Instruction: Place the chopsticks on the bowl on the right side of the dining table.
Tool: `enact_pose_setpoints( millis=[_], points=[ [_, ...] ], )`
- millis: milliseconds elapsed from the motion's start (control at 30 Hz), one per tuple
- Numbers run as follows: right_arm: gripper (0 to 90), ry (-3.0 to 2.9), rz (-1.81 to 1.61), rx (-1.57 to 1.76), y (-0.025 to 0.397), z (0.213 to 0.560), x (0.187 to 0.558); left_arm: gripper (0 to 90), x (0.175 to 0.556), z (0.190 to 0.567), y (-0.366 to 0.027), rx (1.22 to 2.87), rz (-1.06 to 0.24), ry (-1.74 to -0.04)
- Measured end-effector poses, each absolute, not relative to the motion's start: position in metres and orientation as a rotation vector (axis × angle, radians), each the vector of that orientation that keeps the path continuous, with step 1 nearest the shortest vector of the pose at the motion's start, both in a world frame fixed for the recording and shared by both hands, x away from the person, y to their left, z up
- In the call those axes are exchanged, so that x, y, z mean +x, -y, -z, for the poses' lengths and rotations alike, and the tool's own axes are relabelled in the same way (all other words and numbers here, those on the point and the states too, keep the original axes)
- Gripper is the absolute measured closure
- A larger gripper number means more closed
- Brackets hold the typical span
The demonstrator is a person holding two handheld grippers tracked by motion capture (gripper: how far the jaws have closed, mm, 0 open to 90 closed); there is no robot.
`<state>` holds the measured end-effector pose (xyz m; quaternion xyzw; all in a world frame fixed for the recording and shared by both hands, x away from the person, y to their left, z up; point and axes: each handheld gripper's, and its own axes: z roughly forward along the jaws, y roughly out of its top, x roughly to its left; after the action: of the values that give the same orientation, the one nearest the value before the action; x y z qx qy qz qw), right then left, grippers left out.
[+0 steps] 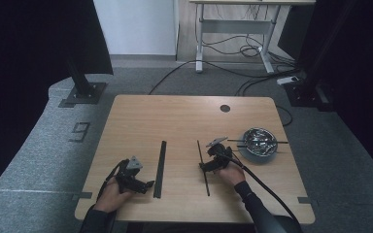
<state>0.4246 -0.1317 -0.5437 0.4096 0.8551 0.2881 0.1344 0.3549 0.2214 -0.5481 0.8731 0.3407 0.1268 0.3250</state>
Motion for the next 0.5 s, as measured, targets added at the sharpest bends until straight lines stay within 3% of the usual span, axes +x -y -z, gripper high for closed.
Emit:
enact_pose_setpoints(
  millis=[200,400,500],
  points=[
    [25.1,-2.474,-0.838,1.188,0.142,0.539,0.424,0.0,0.355,0.548,-0.221,2.289,-0.332,-0.893],
    [56.0,-2.508,-0.840,1.159,0.149,0.533,0.423,0.0,0.355,0.548,-0.221,2.289,-0.332,-0.893],
    [67.3,-2.534,-0.829,1.140,0.151,0.532,0.422,0.0,0.355,0.548,-0.221,2.289,-0.333,-0.893]
  ],
)
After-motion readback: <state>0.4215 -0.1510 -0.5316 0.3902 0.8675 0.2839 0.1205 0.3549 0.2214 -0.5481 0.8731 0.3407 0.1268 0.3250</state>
